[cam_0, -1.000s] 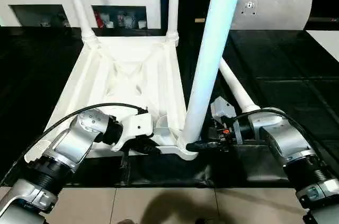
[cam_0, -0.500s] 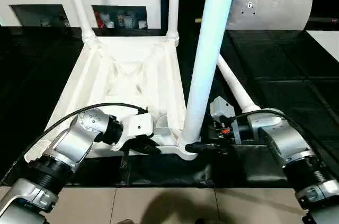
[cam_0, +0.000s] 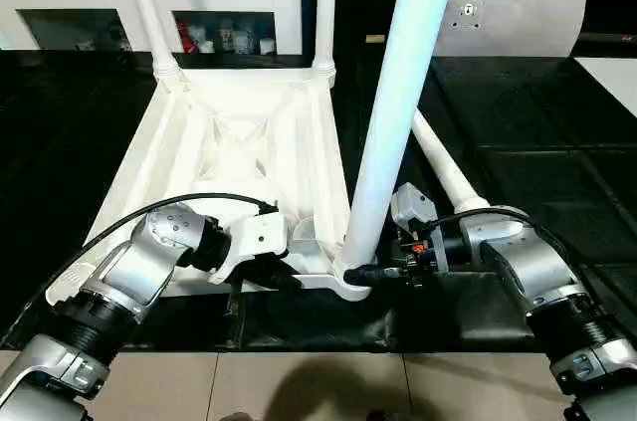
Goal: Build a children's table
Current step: Rotate leg to tighten
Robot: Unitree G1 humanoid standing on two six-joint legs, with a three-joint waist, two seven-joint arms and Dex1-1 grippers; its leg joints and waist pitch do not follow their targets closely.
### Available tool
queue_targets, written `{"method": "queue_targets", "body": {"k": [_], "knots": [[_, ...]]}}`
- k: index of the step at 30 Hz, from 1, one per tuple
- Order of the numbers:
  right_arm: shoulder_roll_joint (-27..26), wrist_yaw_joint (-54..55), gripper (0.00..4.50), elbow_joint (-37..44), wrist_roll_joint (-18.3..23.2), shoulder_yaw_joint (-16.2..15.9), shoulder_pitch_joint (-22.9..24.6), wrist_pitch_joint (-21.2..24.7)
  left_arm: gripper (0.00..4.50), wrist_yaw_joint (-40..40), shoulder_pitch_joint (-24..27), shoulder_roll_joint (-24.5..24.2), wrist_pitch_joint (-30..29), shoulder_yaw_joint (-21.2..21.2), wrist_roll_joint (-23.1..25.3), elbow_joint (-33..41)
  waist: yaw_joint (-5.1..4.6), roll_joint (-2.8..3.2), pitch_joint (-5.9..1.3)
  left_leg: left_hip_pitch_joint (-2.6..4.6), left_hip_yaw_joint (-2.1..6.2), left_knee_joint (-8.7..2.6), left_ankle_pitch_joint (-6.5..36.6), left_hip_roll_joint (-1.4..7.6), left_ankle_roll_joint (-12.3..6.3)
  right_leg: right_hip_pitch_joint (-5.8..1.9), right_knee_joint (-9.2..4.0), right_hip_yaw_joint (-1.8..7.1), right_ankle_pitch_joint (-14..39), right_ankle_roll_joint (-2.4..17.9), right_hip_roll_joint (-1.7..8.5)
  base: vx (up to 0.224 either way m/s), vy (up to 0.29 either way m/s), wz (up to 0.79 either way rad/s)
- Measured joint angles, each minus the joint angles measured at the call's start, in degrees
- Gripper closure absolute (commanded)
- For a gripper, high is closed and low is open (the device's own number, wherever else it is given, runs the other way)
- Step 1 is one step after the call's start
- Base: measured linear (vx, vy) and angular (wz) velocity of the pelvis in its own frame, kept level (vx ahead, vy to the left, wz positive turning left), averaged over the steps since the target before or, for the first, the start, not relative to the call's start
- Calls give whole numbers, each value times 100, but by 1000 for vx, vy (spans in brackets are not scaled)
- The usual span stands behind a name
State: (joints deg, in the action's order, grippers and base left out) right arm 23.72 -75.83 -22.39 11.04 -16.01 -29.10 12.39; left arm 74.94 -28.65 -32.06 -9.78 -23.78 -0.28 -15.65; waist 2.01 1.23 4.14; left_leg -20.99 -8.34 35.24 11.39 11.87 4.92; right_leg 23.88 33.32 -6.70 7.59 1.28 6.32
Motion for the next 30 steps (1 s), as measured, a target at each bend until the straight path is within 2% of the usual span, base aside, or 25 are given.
{"method": "queue_targets", "body": {"k": [2, 4, 9, 14, 18, 20, 22, 23, 24, 25, 30], "knots": [[-1, 49, 189, 85, 40, 28, 55, 118, 450, -3, 0, 1, -66, 2, 0, 21, 1, -1, 0, 0, 0, -2, 0, 0, 0, 0, 0, 0, 0, 0, 0, 0, 0, 0], [-132, 319, 189, 318, 110, 205, 269, 383, 450, -130, 27, 116, -408, 49, -4, 143, 11, -5, -3, 1, -1, -9, 0, -1, 0, -7, 0, 2, 0, 0, 0, 0, 0, 0], [-527, 1355, 190, 482, 68, 537, 464, 781, 450, -780, 52, 377, -1229, 239, 59, 281, -67, -6, -4, 18, -17, -11, -6, 1, 7, -15, -13, 7, 3, -5, -2, 0, 0, 0], [-1347, 3164, 191, 359, -108, 1090, 468, 1000, 450, -1887, 51, 1071, -2171, 576, 248, 364, -381, -3, -4, 29, 6, -9, -6, -4, 9, -19, -70, -44, 11, -18, 1, 0, 0, 0], [-1963, 4467, 191, 4, -390, 1380, 202, 958, 450, -2846, -10, 1718, -2625, 840, 393, 268, -601, 24, 0, 27, 64, -16, -5, 11, 8, -73, -219, -211, 11, -19, 13, 0, 0, 0], [-2131, 5018, 191, -181, -505, 1440, 30, 912, 450, -3272, -84, 2015, -2685, 910, 438, 137, -680, 34, 4, 7, 117, -26, -5, 8, 7, -88, -280, -239, 11, -19, 14, 0, 0, 0], [-2284, 5487, 191, -379, -540, 1584, -99, 802, 450, -3711, -161, 2319, -2706, 983, 446, -2, -710, 34, 4, -12, 127, -26, -5, 2, 7, -87, -303, -233, 11, -18, 18, 0, 0, 0], [-2329, 5601, 156, -415, -544, 1619, -116, 752, 450, -3799, -172, 2374, -2715, 982, 449, -11, -723, 34, 4, -13, 126, -27, -5, 0, 7, -87, -304, -228, 11, -18, 22, 0, 0, 0], [-2363, 5672, 156, -438, -544, 1641, -117, 708, 450, -3832, -183, 2396, -2730, 977, 452, -10, -736, 34, 4, -16, 125, -27, -5, -1, 6, -86, -301, -220, 11, -18, 22, 0, 0, 0], [-2367, 5680, 135, -431, -543, 1671, -114, 696, 450, -3831, -205, 2388, -2732, 937, 455, -10, -742, 33, 4, -19, 123, -27, -4, -4, 5, -86, -296, -208, 10, -17, 22, 0, 0, 0], [-2418, 5681, 94, -335, -556, 1689, -60, 615, 450, -3819, -239, 2359, -2714, 873, 481, 10, -685, 18, -5, -19, 88, -46, 28, -23, 0, -73, -216, -158, -18, 18, 24, 0, 0, 0]]}}
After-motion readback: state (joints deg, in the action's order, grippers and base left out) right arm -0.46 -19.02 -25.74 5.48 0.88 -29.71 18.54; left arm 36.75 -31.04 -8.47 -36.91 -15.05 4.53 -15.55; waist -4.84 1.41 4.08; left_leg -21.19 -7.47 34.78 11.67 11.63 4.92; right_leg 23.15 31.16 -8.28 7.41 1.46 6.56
